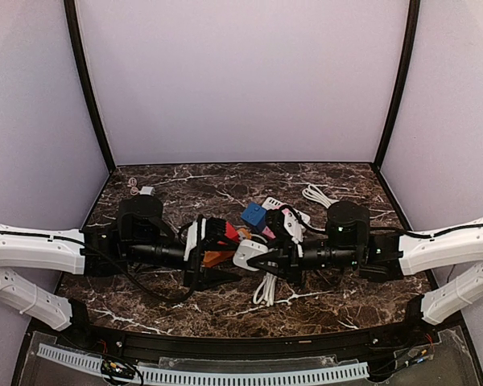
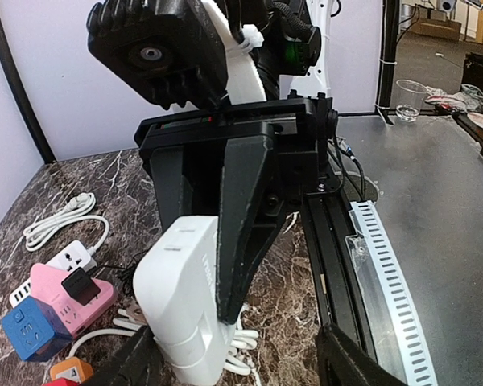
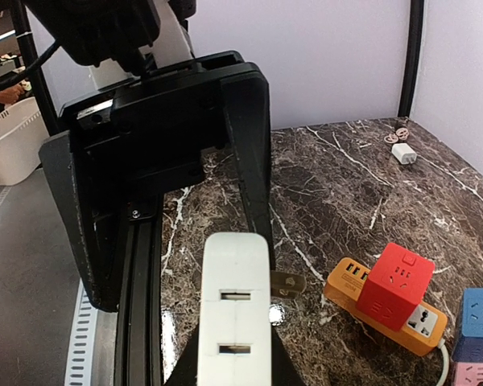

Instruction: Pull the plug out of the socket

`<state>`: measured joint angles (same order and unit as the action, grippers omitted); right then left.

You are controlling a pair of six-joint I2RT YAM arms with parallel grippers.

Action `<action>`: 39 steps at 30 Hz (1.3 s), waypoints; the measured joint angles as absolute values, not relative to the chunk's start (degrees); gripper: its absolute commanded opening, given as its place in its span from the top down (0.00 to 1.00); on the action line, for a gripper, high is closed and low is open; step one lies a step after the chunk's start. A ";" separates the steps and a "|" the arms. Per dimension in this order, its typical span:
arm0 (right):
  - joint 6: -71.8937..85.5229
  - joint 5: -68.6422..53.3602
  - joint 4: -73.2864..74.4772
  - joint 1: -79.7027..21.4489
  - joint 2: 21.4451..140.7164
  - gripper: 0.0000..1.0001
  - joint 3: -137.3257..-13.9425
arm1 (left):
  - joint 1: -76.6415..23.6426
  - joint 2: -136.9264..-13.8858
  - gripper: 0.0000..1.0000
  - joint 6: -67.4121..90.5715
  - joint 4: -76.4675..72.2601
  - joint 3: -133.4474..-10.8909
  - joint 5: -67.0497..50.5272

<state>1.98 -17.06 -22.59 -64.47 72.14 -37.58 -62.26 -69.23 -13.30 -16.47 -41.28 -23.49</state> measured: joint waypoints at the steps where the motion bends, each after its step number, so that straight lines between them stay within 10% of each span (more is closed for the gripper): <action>1: 1.78 -17.43 -22.55 -64.53 72.05 1.00 -37.58 | -62.26 -69.25 0.39 -13.10 -16.40 -41.32 -24.05; 32: -1.65 -19.90 -17.74 -65.23 71.96 0.93 -40.62 | -62.19 -70.06 0.87 -11.35 -12.67 -44.21 -21.63; 39: -2.00 -19.11 -16.62 -65.25 71.20 0.64 -40.53 | -62.19 -70.06 0.98 -10.92 -12.05 -44.23 -21.56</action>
<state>-2.00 -19.11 -16.62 -65.25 71.20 -40.53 -62.19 -70.06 -10.92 -12.05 -44.23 -21.56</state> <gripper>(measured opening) 0.289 0.148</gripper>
